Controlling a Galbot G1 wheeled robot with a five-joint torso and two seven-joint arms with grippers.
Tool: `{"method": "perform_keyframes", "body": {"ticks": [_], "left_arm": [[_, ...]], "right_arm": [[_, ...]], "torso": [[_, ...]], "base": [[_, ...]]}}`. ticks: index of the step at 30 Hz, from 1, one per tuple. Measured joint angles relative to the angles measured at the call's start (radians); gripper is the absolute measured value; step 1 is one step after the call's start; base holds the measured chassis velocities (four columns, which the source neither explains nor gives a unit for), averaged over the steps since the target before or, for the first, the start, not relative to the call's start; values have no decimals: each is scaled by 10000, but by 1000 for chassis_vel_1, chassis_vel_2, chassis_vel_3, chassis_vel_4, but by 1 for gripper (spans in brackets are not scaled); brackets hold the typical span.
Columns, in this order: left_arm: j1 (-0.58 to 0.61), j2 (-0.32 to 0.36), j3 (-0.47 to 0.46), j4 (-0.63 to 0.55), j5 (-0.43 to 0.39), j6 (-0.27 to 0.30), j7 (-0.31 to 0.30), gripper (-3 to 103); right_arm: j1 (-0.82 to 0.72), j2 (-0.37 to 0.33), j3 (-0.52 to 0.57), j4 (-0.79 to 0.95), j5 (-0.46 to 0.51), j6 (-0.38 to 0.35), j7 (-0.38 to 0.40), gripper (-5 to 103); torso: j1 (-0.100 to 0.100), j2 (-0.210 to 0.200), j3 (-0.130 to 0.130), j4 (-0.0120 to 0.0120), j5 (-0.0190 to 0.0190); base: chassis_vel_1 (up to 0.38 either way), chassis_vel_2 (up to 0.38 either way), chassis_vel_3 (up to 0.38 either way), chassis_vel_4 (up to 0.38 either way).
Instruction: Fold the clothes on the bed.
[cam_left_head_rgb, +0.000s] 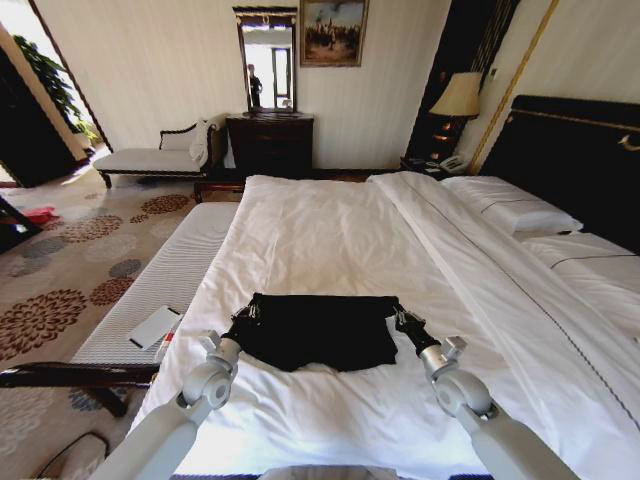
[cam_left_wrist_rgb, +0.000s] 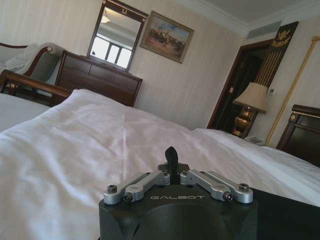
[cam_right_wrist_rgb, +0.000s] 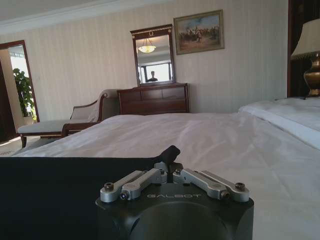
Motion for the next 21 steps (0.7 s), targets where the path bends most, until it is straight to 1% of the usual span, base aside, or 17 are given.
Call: {"method": "perform_keyframes", "body": {"ticks": [1, 3, 4, 6, 9, 10, 12, 14, 17, 21], "left_arm": [[5, 16, -5, -50, 7, -29, -1, 3], [-46, 51, -15, -83, 16, -87, -2, 3], [-124, 67, -18, -63, 16, -123, -1, 3], [-242, 83, -20, 25, 16, -181, 0, 3], [-884, 123, 75, 516, -42, -314, -132, 3], [-884, 123, 75, 516, -42, -314, -132, 3], [-1371, 113, 252, 923, -102, -365, -221, 3], [-1569, 98, 325, 1054, -119, -379, -260, 3], [-1874, 71, 474, 1187, -192, -415, -316, 3], [-1767, 59, 590, 1205, -117, -416, -287, 3]], "right_arm": [[-5, 58, -7, 24, -75, 94, 7, -3], [12, 144, -23, 48, -123, 215, 53, 6], [45, 168, -40, 47, -132, 252, 86, 8], [104, 183, -60, 27, -138, 286, 109, 8], [416, 162, -168, -181, -90, 333, 206, 19], [416, 162, -168, -181, -90, 333, 206, 19], [735, 99, -287, -347, 27, 334, 278, 25], [854, 70, -332, -383, 79, 333, 317, 25], [842, 39, -367, -326, 134, 334, 335, 36], [551, 110, -353, -238, -4, 312, 265, 37]], "torso": [[0, 0, 0, 0, 0], [0, 0, 0, -1, -1], [0, 0, 0, -1, 0], [0, 0, 0, -1, 1], [1, 0, 1, -1, 1], [1, 0, 1, -1, 1], [3, -1, 2, -1, 0], [5, -1, 3, 1, -1], [6, -2, 3, -2, 0], [3, -2, 1, -2, 2]], "base": [[0, 0, 0, 0], [0, 0, 0, 0], [0, 0, 0, 0], [0, 0, 0, 0], [0, 0, 0, 0], [0, 0, 0, 0], [0, 0, 0, 0], [0, 0, 0, 0], [0, 0, 0, 0], [0, 0, 0, 0]]}}
